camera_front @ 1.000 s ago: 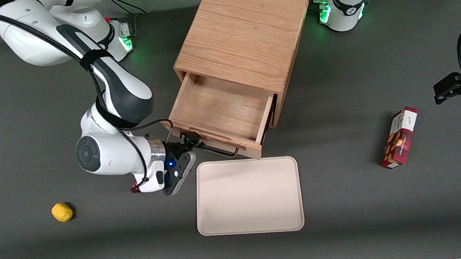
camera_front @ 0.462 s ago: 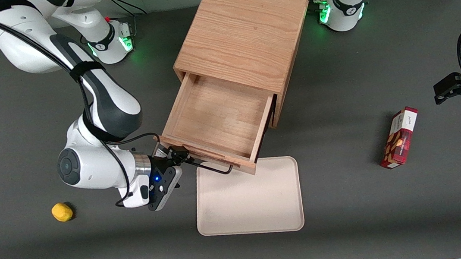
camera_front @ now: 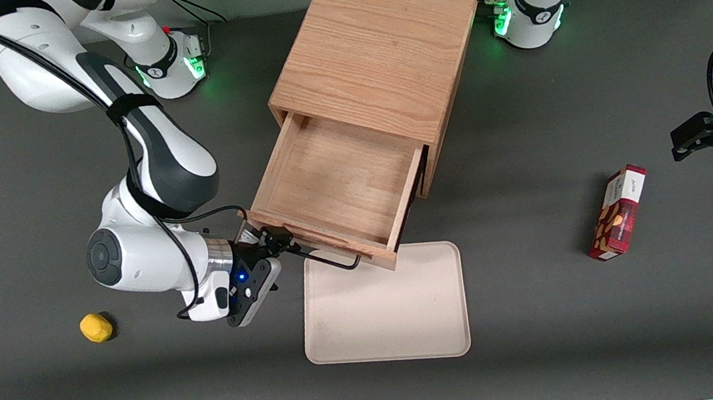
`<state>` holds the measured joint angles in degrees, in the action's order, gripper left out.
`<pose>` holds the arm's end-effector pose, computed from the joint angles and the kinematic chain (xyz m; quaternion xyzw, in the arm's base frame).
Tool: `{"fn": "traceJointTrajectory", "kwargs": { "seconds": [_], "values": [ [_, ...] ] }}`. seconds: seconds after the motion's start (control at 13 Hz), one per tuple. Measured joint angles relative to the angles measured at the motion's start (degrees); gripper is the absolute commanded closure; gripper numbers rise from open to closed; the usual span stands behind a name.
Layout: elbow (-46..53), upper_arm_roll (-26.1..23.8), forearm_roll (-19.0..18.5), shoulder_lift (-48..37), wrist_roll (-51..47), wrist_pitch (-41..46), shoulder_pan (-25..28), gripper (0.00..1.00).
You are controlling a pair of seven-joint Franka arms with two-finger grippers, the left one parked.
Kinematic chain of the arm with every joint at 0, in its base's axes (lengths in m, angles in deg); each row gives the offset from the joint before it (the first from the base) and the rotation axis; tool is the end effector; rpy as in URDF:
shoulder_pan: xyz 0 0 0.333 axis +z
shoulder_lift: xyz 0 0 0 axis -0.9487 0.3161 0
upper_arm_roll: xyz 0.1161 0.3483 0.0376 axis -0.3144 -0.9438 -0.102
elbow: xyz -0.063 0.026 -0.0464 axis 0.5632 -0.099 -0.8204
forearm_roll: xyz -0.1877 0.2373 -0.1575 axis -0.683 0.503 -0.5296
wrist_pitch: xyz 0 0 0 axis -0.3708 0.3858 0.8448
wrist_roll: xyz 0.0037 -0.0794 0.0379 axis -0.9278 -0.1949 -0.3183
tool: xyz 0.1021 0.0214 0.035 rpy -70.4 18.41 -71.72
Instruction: Open upper drawer
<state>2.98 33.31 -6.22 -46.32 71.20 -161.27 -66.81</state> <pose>0.6684 0.2662 0.4442 -0.9112 -0.3430 -0.0433 0.2240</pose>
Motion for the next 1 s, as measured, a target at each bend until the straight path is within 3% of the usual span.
{"fn": "traceJointTrajectory", "kwargs": {
  "seconds": [0.38, 0.62, 0.85, 1.0],
  "values": [
    [8.02, 0.38, 3.00, -6.10, -13.22, 17.29, -1.12, 0.00],
    [8.51, 8.47, 2.52, -16.96, -14.90, 24.92, -2.39, 0.00],
    [1.66, 15.86, -4.61, -28.69, -14.87, 27.25, -3.29, 0.00],
    [-4.62, 20.00, -7.32, -34.90, -14.87, 27.20, -3.33, 0.00]
  ]
}}
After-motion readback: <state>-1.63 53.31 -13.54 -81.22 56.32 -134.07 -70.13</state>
